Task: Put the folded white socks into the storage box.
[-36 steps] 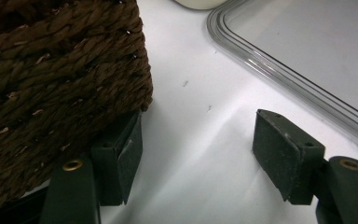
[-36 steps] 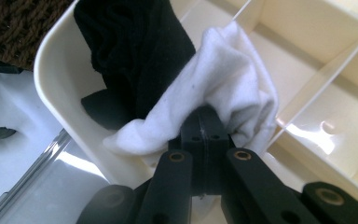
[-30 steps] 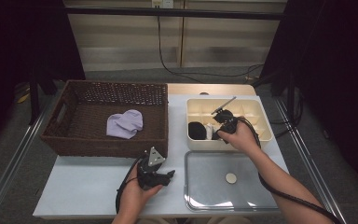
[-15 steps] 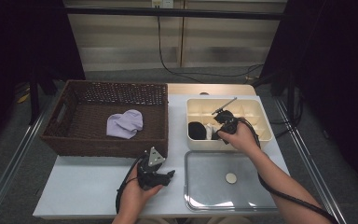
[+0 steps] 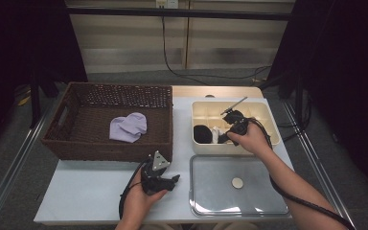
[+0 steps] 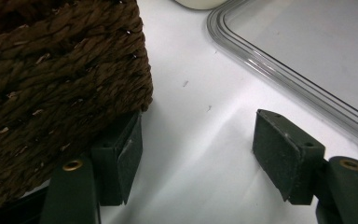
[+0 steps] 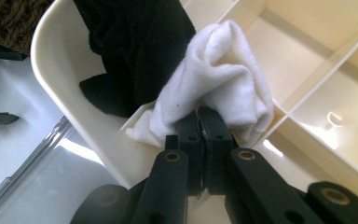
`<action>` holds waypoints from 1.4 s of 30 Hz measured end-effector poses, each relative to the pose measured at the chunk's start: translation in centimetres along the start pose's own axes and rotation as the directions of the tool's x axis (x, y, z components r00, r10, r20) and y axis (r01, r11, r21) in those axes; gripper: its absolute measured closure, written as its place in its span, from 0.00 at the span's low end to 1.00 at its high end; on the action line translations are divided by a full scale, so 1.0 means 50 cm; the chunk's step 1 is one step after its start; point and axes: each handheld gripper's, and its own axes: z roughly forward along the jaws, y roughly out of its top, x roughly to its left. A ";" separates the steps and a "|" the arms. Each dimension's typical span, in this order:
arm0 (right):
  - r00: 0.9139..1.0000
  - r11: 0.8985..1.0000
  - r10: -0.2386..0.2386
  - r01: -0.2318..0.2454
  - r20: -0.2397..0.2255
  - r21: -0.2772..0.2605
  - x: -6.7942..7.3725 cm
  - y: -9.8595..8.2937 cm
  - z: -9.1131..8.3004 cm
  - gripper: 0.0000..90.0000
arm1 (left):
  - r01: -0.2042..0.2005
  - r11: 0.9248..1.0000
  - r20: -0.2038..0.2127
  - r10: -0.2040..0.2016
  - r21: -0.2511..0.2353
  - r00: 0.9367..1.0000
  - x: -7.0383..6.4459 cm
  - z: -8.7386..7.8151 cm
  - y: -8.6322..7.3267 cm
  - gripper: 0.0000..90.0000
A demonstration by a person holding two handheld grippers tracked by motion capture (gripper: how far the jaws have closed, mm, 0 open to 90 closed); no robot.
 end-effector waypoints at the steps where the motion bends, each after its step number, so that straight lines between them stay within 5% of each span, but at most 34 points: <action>1: 1.000 1.000 -0.004 0.004 0.001 -0.004 0.000 0.000 -0.003 0.98 | 0.000 1.000 -0.002 0.000 0.003 1.000 0.000 0.000 0.000 0.37; 16: 1.000 0.999 0.015 -0.015 0.003 -0.033 -0.008 0.003 -0.040 0.96 | -0.002 1.000 0.000 0.002 0.003 1.000 0.000 0.000 0.000 0.37; 27: 1.000 0.996 0.022 -0.022 -0.003 -0.085 -0.004 -0.012 -0.075 0.70 | 0.002 1.000 0.001 -0.002 0.000 1.000 0.000 0.000 0.000 0.37; 35: 1.000 0.992 -0.029 0.028 -0.004 -0.119 0.011 -0.036 -0.094 0.46 | 0.003 1.000 0.001 -0.003 0.000 1.000 0.000 0.000 0.000 0.37; 42: 0.997 0.987 -0.076 0.077 0.009 -0.141 0.028 -0.061 -0.106 0.39 | 0.003 1.000 0.001 -0.003 -0.001 1.000 0.000 0.000 0.000 0.37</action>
